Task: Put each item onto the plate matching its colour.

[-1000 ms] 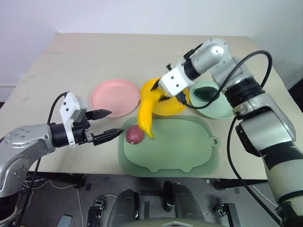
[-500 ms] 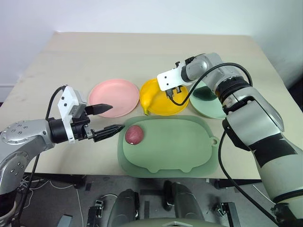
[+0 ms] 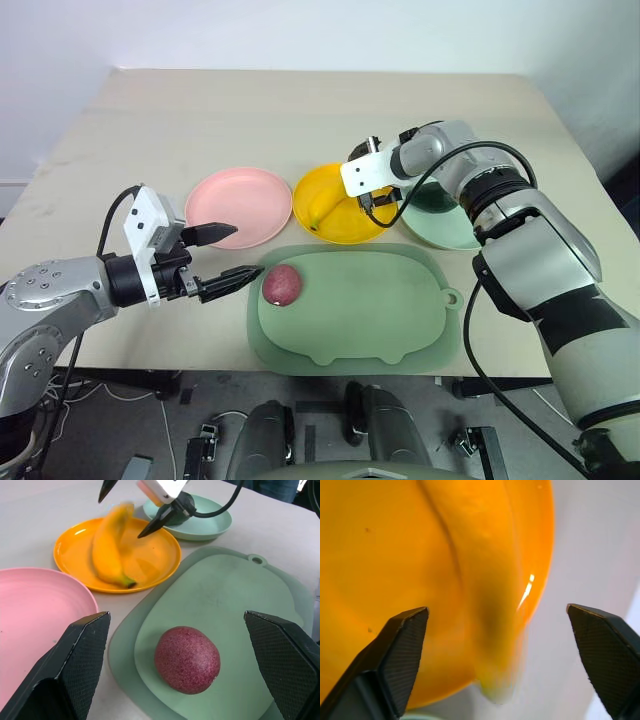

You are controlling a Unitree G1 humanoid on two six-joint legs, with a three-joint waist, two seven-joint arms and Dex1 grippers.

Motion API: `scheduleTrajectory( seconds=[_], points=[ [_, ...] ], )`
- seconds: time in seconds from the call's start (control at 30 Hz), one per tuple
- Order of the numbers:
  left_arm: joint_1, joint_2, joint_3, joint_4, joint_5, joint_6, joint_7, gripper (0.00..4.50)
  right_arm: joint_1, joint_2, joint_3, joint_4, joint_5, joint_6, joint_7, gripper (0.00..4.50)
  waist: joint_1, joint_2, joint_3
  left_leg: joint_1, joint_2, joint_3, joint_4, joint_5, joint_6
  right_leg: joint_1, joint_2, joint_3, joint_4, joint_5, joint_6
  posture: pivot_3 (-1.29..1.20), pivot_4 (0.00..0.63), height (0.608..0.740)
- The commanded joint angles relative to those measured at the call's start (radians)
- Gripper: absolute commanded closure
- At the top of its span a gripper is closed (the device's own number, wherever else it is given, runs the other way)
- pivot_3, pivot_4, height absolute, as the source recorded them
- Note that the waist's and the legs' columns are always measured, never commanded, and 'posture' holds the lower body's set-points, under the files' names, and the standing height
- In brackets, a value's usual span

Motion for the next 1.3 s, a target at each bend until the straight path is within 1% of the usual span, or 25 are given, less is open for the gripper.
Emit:
scheduleTrajectory(
  seconds=[0.03, 0.17, 0.23, 0.37, 0.47, 0.57, 0.63, 0.7, 0.8, 0.97, 1.0, 1.13, 1.3],
  points=[
    [0.011, 0.031, 0.052, 0.005, 0.013, -0.019, -0.019, 0.0, -0.046, -0.037, -0.051, -0.04, 0.029, -0.058, -0.013, 0.02, 0.0, 0.0, 0.0, 0.0, 0.0, 0.0, 0.0, 0.0, 0.0, 0.0, 0.0, 0.0, 0.0, 0.0, 0.0, 0.0, 0.15, 0.74],
    [0.027, 0.065, 0.051, 0.036, 0.008, -0.018, -0.091, 0.0, -0.033, -0.095, -0.104, -0.08, 0.081, -0.139, 0.063, 0.02, 0.0, 0.0, 0.0, 0.0, 0.0, 0.0, 0.0, 0.0, 0.0, 0.0, 0.0, 0.0, 0.0, 0.0, 0.0, 0.0, 0.15, 0.74],
    [0.032, 0.095, 0.031, 0.059, 0.024, -0.027, -0.147, 0.0, -0.014, -0.109, -0.137, -0.104, 0.121, -0.162, 0.113, 0.02, 0.001, 0.0, 0.0, 0.0, 0.0, 0.0, 0.0, 0.0, 0.0, 0.0, 0.0, 0.0, 0.0, 0.0, 0.0, 0.0, 0.15, 0.74],
    [-0.008, 0.183, -0.097, 0.134, 0.117, -0.099, -0.31, 0.0, 0.093, -0.133, -0.235, -0.243, 0.272, -0.17, 0.233, 0.02, 0.002, 0.0, 0.0, 0.001, 0.0, 0.001, 0.0, 0.0, 0.0, 0.001, 0.001, -0.001, -0.001, 0.0, 0.0, 0.0, 0.15, 0.74],
    [-0.095, 0.203, -0.202, 0.21, 0.213, -0.188, -0.391, 0.0, 0.187, -0.15, -0.288, -0.403, 0.355, -0.097, 0.273, 0.02, 0.006, 0.0, 0.0, 0.001, 0.0, 0.001, 0.0, 0.0, 0.0, 0.002, 0.0, -0.001, -0.001, 0.0, 0.0, 0.0, 0.15, 0.74],
    [-0.252, 0.151, -0.326, 0.324, 0.293, -0.239, -0.444, 0.0, 0.31, -0.175, -0.34, -0.628, 0.426, 0.026, 0.282, 0.02, 0.014, 0.001, 0.001, 0.0, 0.0, 0.001, 0.0, 0.0, 0.0, 0.002, 0.001, -0.002, 0.0, 0.0, 0.0, 0.0, 0.15, 0.74],
    [-0.32, 0.117, -0.389, 0.375, 0.331, -0.26, -0.479, 0.0, 0.385, -0.19, -0.366, -0.779, 0.462, 0.12, 0.289, 0.02, 0.011, 0.001, 0.001, 0.0, 0.0, 0.001, 0.001, 0.0, 0.0, 0.001, 0.001, -0.003, 0.0, 0.0, 0.0, 0.0, 0.15, 0.74],
    [-0.352, 0.099, -0.447, 0.416, 0.379, -0.299, -0.531, 0.0, 0.462, -0.215, -0.387, -0.943, 0.514, 0.24, 0.325, 0.02, 0.008, 0.001, 0.001, 0.0, -0.001, 0.001, 0.001, 0.0, 0.0, 0.002, 0.001, -0.003, 0.0, 0.0, 0.0, 0.0, 0.15, 0.74],
    [-0.388, 0.072, -0.523, 0.472, 0.444, -0.36, -0.6, 0.0, 0.588, -0.283, -0.413, -1.187, 0.606, 0.44, 0.406, 0.02, 0.01, 0.001, 0.001, 0.0, 0.0, 0.002, 0.0, 0.0, 0.001, 0.001, 0.001, -0.002, 0.0, 0.0, 0.0, 0.0, 0.15, 0.74],
    [-0.451, 0.022, -0.605, 0.575, 0.542, -0.458, -0.677, 0.0, 0.804, -0.41, -0.461, -1.509, 0.789, 0.733, 0.511, 0.02, 0.021, 0.001, 0.001, -0.001, -0.001, 0.002, 0.001, -0.001, 0.003, 0.001, 0.001, -0.003, -0.002, 0.0, 0.001, 0.0, 0.15, 0.74],
    [-0.463, 0.01, -0.613, 0.596, 0.558, -0.473, -0.682, 0.0, 0.838, -0.429, -0.472, -1.555, 0.819, 0.779, 0.517, 0.02, 0.025, 0.001, 0.001, -0.001, -0.001, 0.001, 0.001, -0.003, 0.006, 0.002, 0.0, -0.003, -0.002, 0.0, 0.001, 0.0, 0.15, 0.74],
    [-0.504, -0.046, -0.624, 0.638, 0.577, -0.483, -0.7, 0.0, 0.976, -0.493, -0.497, -1.707, 0.908, 0.921, 0.528, 0.02, 0.034, 0.001, 0.001, 0.0, -0.001, 0.001, 0.003, -0.004, 0.008, 0.002, 0.001, -0.003, -0.001, 0.0, 0.0, 0.0, 0.15, 0.74],
    [-0.515, -0.093, -0.634, 0.665, 0.603, -0.489, -0.706, 0.0, 1.101, -0.502, -0.497, -1.799, 0.921, 0.973, 0.467, 0.02, 0.033, 0.0, 0.0, 0.0, -0.001, 0.001, 0.003, -0.003, 0.009, 0.002, 0.001, -0.002, -0.001, 0.0, 0.0, 0.0, 0.15, 0.74]
  ],
)
